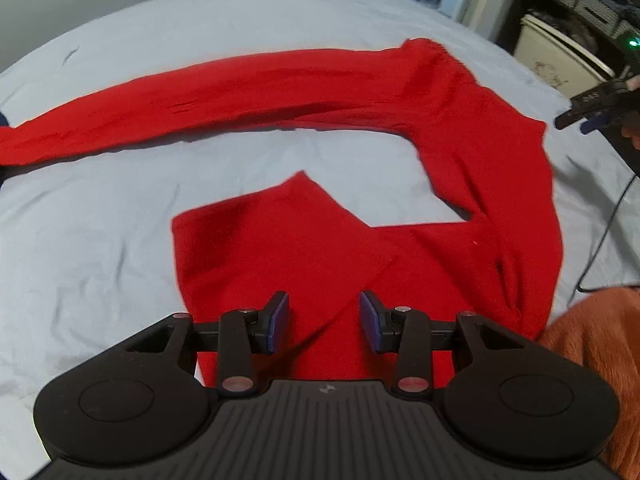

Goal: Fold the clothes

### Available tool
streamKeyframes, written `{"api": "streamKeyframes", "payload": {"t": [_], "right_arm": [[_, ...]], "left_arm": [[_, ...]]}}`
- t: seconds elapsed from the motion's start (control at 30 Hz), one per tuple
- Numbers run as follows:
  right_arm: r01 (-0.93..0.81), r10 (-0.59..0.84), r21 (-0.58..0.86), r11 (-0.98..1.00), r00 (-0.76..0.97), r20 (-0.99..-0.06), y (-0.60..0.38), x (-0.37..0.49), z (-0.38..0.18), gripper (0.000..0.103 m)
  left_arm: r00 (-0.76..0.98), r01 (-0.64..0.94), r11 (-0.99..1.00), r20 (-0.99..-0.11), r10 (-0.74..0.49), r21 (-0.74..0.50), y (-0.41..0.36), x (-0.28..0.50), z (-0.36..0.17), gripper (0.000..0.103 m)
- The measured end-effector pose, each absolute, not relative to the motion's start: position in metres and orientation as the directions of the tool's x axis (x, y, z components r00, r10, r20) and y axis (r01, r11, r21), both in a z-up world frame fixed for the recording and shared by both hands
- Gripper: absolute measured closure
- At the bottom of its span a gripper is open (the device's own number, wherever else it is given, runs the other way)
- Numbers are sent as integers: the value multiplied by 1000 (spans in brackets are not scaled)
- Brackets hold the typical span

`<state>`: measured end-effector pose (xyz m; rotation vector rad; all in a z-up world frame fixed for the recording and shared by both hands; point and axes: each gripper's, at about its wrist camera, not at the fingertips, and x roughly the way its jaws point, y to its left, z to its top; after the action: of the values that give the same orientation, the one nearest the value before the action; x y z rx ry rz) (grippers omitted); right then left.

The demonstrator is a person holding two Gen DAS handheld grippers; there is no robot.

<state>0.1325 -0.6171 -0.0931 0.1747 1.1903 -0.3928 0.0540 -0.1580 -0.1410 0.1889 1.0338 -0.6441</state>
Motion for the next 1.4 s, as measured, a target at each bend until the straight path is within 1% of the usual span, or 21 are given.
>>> {"api": "streamKeyframes", "payload": {"t": [0.17,0.2,0.23,0.33,0.53,0.6,0.63,0.7,0.73,0.77,0.8,0.83,0.97,1.1,1.2,1.27,1.4], "right_arm": [[386,-190,-61,921,306,-933,-623,126,-99,31],[385,-188,-58,921,307,-933,-624,125,-99,31],[385,-185,-56,921,308,-933,-625,124,-100,31],[390,-174,-42,920,309,-935,-630,123,-102,31],[403,-163,-28,915,305,-938,-637,123,-110,31],[407,-159,-22,913,306,-939,-639,123,-112,31],[408,-158,-21,913,306,-939,-640,123,-113,31],[405,-163,-26,914,306,-938,-640,123,-114,31],[407,-163,-27,913,304,-939,-641,123,-115,31],[408,-164,-28,912,302,-939,-642,122,-115,31],[410,-163,-27,912,301,-940,-642,122,-115,31],[414,-167,-31,910,298,-940,-643,121,-115,31],[411,-180,-45,911,296,-938,-641,119,-111,31],[405,-184,-51,913,295,-938,-638,118,-108,31],[403,-185,-54,914,295,-938,-634,118,-105,31],[397,-184,-55,916,295,-938,-631,119,-103,31],[384,-185,-58,921,302,-935,-623,121,-98,31]], "left_arm": [[401,625,779,-834,-378,-52,-191,47,-148,66],[400,629,776,-836,-377,-50,-195,47,-149,67],[377,636,768,-839,-393,-75,-204,49,-153,68],[373,634,769,-839,-396,-81,-213,50,-158,69],[412,649,761,-846,-339,11,-233,55,-173,69],[411,647,763,-848,-335,12,-236,56,-174,72],[413,647,763,-847,-334,14,-236,56,-174,77],[419,644,765,-845,-332,19,-237,56,-174,83],[416,639,769,-845,-335,10,-236,56,-174,88],[411,628,778,-845,-342,-9,-233,58,-173,91],[410,621,783,-845,-343,-17,-231,60,-172,95],[406,607,794,-846,-346,-33,-226,63,-170,97],[420,552,830,-835,-355,-75,-202,71,-157,98],[483,511,858,-809,-336,-52,-176,73,-134,98],[520,467,884,-799,-300,-28,-148,74,-114,98],[527,420,907,-812,-250,-6,-120,75,-102,98],[492,355,935,-853,-176,12,-79,75,-98,98]]}}
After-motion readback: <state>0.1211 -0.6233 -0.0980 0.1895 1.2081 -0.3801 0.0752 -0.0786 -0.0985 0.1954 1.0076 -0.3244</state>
